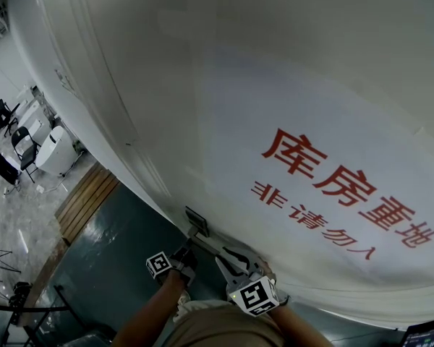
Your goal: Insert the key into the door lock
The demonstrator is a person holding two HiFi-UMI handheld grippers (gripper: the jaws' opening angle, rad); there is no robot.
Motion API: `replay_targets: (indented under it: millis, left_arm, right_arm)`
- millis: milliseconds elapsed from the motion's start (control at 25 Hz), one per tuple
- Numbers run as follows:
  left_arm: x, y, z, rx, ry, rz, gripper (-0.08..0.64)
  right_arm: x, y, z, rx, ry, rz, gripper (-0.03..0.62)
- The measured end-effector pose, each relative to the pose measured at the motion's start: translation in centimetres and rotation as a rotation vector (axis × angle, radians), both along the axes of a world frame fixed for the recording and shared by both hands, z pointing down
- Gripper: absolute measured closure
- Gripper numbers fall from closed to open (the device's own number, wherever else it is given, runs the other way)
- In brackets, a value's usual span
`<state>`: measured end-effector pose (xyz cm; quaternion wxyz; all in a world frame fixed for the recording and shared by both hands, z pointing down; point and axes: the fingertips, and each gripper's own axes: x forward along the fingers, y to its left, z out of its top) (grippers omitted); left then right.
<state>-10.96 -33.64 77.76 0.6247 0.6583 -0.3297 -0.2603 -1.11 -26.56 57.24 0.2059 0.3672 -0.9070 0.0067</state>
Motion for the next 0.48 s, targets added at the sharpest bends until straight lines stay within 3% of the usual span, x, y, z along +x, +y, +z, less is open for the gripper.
replay_targets:
  millis: [320, 480]
  left_arm:
    - [0.32, -0.04, 0.34, -0.02, -0.01, 0.023, 0.529]
    - [0.21, -0.04, 0.25, -0.019, 0.024, 0.006, 0.529]
  right_arm:
    - [-0.22, -0.24, -0.16, 0.002, -0.003, 0.001, 0.495]
    - [-0.5, -0.2, -0.14, 0.003, 0.001, -0.006, 0.495]
